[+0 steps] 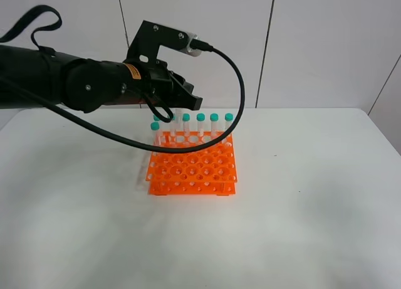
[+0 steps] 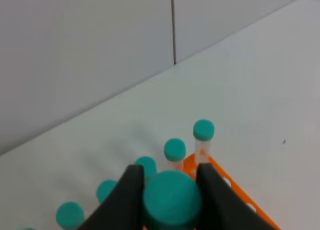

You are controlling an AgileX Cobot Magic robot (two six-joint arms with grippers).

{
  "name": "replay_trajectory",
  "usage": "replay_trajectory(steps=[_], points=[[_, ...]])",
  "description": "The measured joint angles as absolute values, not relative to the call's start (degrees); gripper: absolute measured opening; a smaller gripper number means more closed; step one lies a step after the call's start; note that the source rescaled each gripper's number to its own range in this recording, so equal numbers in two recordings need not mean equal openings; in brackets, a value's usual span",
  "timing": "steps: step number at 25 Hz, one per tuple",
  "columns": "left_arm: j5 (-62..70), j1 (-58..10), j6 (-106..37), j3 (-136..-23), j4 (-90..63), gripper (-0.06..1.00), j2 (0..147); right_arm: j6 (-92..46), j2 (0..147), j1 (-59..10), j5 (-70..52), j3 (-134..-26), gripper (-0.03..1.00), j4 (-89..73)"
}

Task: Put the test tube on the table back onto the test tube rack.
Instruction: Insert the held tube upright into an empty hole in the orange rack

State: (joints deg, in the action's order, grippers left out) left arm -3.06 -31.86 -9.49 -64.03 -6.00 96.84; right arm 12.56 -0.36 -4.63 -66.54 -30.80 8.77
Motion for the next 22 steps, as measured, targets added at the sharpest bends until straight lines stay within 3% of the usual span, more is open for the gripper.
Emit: replay_trajectory(steps=[22], points=[[-23.3, -27.9, -7.7, -57.2, -5.9, 0.0, 102.3, 12.6, -0.4, -4.6, -66.5, -30.8, 0.87, 8.6]])
